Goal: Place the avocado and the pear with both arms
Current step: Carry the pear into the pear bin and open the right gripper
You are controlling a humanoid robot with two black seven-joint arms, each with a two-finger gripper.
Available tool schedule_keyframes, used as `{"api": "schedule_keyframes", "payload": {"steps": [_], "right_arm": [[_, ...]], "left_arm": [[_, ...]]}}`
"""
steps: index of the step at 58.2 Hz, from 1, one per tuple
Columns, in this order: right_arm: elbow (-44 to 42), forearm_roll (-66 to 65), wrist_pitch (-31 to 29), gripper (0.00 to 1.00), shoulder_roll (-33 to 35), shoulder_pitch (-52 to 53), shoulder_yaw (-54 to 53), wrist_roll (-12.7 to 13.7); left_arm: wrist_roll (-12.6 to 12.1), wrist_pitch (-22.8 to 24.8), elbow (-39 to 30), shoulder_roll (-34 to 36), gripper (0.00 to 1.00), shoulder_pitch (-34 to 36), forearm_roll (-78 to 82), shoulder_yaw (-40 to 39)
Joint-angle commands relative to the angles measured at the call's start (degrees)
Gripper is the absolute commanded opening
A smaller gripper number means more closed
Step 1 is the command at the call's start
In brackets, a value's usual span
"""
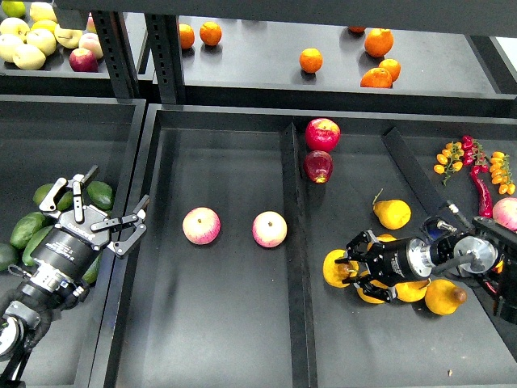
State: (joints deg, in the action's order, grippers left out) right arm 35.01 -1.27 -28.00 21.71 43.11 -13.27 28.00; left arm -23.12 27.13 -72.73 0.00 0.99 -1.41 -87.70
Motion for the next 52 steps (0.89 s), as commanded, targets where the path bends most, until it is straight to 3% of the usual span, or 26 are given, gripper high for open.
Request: {"api": "schedule_keyframes", "payload": {"steps": [1, 9, 31, 34, 35, 38, 43, 52], "right_arm": [[-0.47, -0.13, 0.00, 0.28, -0.09, -1.63, 0.00, 0.00], [-1.43, 0.13, 0.00, 0.34, -0.53, -3.03, -0.09, 0.00], [-1.70, -0.66, 0.00, 0.69, -0.09, -2.86, 0.09, 0.00], [-1.43, -0.57, 0.00, 0.76, 0.08, -2.51, 0.09, 0.00], [-1.08, -0.48, 0.00, 0.86, 0.17, -2.07, -0.09, 0.00], [-0.73, -0.22, 0.00, 0.93, 0.26, -1.37, -0.27, 0.00], [-0.29, 0.04, 0.00, 0.99, 0.96, -0.66, -0.79, 0.00], [0.15, 0.57, 0.00, 0.99, 3.69, -0.84, -2.90, 0.00]], "left_arm": [[0.01, -1.21, -0.05, 0.00, 0.99, -0.03, 0.00, -0.02], [0.01, -1.56, -0.05, 0.00, 0.99, -0.03, 0.00, -0.02], [0.10, -1.65, -0.05, 0.00, 0.99, -0.20, 0.00, -0.02], [0.01, -1.65, -0.05, 0.00, 0.99, -0.20, 0.00, -0.02], [0.10, -1.65, -0.05, 0.00, 0.99, -0.20, 0.00, -0.02], [0.01, -1.73, -0.05, 0.00, 0.99, -0.20, 0.00, -0.02], [0.01, -2.00, -0.22, 0.00, 0.99, -0.20, 0.00, -0.02], [0.10, -2.44, -0.75, 0.00, 0.99, -0.20, 0.00, 0.07]]}}
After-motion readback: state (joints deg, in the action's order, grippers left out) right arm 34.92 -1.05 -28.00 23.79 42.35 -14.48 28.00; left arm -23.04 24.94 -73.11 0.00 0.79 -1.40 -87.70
